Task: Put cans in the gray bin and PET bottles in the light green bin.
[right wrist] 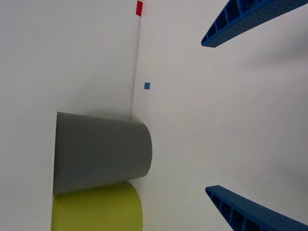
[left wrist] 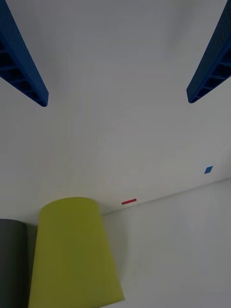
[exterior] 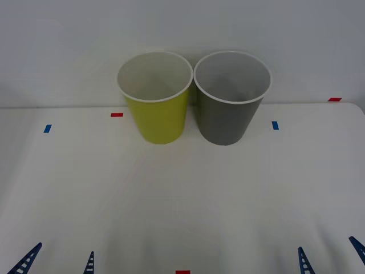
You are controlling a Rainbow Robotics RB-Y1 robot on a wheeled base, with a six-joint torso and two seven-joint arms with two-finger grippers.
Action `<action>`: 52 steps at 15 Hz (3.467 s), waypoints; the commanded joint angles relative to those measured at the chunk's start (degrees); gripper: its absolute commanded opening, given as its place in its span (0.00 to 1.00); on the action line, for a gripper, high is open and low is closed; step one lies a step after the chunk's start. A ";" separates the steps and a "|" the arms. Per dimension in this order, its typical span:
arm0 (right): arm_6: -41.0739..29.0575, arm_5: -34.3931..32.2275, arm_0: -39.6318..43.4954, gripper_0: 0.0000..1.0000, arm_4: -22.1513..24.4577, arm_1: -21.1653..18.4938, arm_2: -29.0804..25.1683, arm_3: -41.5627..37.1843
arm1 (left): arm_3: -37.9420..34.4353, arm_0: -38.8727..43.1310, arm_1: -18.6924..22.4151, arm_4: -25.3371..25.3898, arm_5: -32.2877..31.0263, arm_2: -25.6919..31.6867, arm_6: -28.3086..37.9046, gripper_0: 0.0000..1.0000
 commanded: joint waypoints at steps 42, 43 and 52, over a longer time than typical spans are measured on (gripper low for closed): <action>0.00 0.01 0.00 1.00 -0.01 0.00 0.00 -0.01 | 0.00 0.00 0.00 0.00 0.00 0.00 0.00 1.00; 0.00 0.01 0.00 1.00 -0.01 0.00 0.00 -0.01 | 0.00 0.00 0.00 0.00 0.00 0.00 0.00 1.00; 0.00 0.01 0.00 1.00 -0.01 0.00 0.00 -0.01 | 0.00 0.00 0.00 0.00 0.00 0.00 0.00 1.00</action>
